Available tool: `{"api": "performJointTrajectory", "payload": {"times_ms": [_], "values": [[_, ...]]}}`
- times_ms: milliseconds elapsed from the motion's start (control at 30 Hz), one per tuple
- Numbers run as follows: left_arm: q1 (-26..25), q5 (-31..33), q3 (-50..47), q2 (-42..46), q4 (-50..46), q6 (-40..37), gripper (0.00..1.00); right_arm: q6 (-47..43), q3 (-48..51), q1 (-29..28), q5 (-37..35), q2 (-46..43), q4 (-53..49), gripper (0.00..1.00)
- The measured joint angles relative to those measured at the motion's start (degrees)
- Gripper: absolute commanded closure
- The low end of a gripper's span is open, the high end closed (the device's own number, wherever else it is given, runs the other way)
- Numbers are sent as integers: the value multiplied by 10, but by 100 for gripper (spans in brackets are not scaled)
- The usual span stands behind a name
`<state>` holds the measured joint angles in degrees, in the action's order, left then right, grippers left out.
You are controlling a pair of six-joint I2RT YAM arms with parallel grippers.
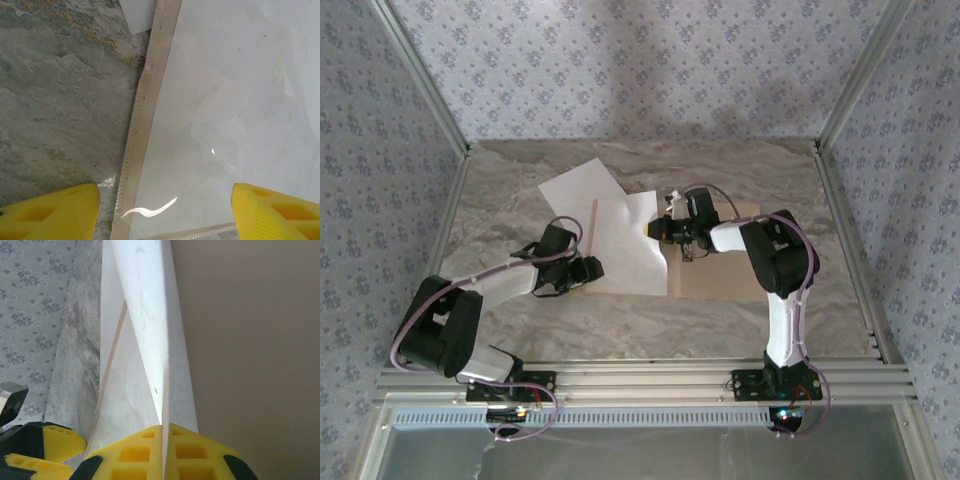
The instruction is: Put the files into the folder
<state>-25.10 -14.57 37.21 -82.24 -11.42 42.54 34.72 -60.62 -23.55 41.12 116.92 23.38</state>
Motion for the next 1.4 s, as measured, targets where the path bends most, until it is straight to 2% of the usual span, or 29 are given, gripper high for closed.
{"api": "performJointTrajectory", "payload": {"times_ms": [133, 367, 600, 967, 1400], "values": [[0, 0, 0, 0, 1, 2, 29, -15, -4, 3, -7, 0, -22, 97], [0, 0, 0, 0, 1, 2, 29, -75, -52, 14, -24, -1, -117, 96], [0, -1, 0, 0, 1, 2, 29, -100, -61, 24, -26, -13, -150, 95], [0, -4, 0, 0, 1, 2, 29, -92, -61, 24, -25, -13, -132, 95], [0, -11, 0, -1, 2, 2, 29, -51, -36, -3, -21, -10, -74, 95]]}}
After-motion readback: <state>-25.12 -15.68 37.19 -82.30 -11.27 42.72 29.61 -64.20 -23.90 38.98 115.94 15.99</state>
